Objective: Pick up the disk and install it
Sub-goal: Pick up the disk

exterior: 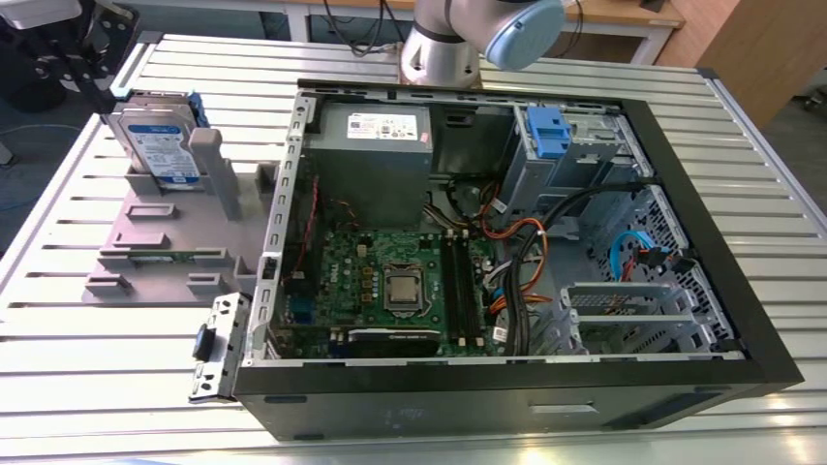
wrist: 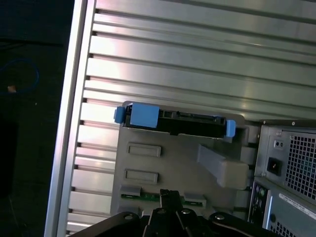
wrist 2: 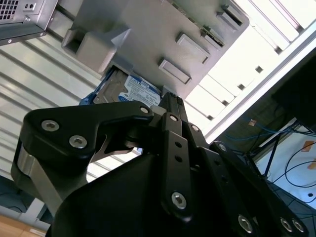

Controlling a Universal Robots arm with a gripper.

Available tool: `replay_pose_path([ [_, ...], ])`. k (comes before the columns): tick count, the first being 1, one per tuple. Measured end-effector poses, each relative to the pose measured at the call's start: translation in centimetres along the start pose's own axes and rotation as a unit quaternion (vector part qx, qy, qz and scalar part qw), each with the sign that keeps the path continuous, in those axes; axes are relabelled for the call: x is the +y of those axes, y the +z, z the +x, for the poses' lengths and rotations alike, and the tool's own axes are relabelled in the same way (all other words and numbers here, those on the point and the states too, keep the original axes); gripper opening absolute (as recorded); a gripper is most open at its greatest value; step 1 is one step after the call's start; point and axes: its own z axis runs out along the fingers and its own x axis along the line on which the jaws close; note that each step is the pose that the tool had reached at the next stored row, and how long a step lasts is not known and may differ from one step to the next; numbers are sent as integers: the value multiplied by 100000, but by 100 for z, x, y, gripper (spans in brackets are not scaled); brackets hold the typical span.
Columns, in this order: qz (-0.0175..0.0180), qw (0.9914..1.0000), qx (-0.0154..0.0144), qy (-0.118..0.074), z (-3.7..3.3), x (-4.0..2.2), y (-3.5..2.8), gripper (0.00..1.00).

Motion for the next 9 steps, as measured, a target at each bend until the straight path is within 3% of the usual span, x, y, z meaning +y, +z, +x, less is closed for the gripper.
replay_pose_path([
  [9,-34,99993,-1,-1212,0,0,0,11],
])
